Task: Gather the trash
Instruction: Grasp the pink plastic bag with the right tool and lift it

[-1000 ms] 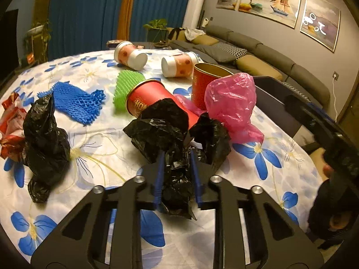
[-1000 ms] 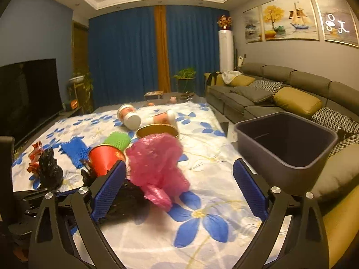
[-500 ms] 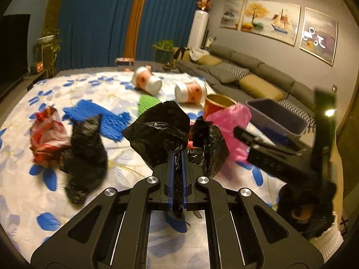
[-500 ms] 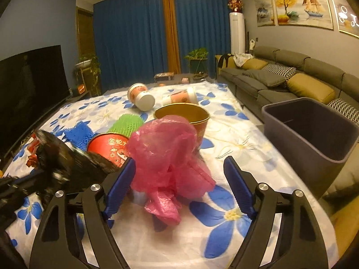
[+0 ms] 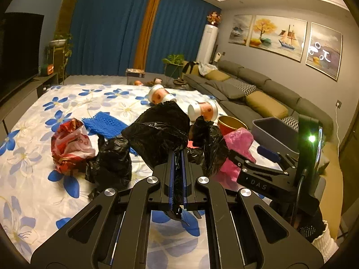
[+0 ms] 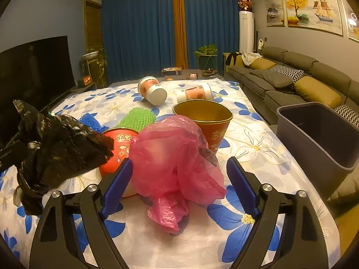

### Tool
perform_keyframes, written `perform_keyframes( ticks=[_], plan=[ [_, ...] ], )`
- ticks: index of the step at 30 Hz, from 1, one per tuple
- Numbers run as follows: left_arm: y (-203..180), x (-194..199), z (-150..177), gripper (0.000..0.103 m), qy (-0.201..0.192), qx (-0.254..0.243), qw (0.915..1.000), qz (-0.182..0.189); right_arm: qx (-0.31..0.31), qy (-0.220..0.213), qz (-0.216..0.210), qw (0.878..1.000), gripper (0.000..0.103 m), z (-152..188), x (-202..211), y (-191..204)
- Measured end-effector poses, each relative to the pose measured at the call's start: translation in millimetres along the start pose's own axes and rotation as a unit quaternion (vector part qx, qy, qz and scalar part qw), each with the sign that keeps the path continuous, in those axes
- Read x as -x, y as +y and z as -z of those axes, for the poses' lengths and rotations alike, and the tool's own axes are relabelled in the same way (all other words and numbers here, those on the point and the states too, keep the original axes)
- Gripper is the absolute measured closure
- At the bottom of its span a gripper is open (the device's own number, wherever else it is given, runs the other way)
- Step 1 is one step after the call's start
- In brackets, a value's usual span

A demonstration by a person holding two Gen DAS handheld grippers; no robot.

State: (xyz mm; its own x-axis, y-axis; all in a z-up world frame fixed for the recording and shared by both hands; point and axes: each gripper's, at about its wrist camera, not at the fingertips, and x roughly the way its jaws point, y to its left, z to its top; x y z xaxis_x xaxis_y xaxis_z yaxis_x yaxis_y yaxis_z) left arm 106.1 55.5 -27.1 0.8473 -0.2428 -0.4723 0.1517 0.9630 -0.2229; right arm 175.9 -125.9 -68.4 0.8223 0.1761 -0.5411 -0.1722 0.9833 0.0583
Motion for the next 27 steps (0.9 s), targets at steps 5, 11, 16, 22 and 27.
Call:
perform_keyframes(
  ticks=[5, 11, 16, 22, 27],
  plan=[
    [1.0, 2.7, -1.6, 0.098, -0.004, -0.001, 1.0000, -0.004, 0.006, 0.003, 0.001, 1.000, 0.016, -0.6, -5.3, 2.4],
    [0.4, 2.3, -0.3, 0.098, -0.002, -0.001, 1.0000, -0.006, 0.006, 0.020, -0.015, 1.000, 0.018, -0.1, -15.7, 3.4],
    [0.9, 1.0, -0.5, 0.098, -0.001, 0.000, 1.0000, -0.007, 0.009, 0.042, -0.027, 0.999, 0.053, 1.5, -21.1, 3.7],
    [2.5, 1.5, -1.5, 0.098, -0.004, -0.001, 0.9999, -0.011, 0.009, 0.042, -0.053, 0.998, 0.085, 5.4, -13.8, 3.5],
    [2.7, 2.7, -3.8, 0.098, -0.008, -0.004, 0.9999, -0.013, 0.017, 0.007, -0.069, 0.997, 0.087, 8.4, 19.4, 2.0]
  ],
)
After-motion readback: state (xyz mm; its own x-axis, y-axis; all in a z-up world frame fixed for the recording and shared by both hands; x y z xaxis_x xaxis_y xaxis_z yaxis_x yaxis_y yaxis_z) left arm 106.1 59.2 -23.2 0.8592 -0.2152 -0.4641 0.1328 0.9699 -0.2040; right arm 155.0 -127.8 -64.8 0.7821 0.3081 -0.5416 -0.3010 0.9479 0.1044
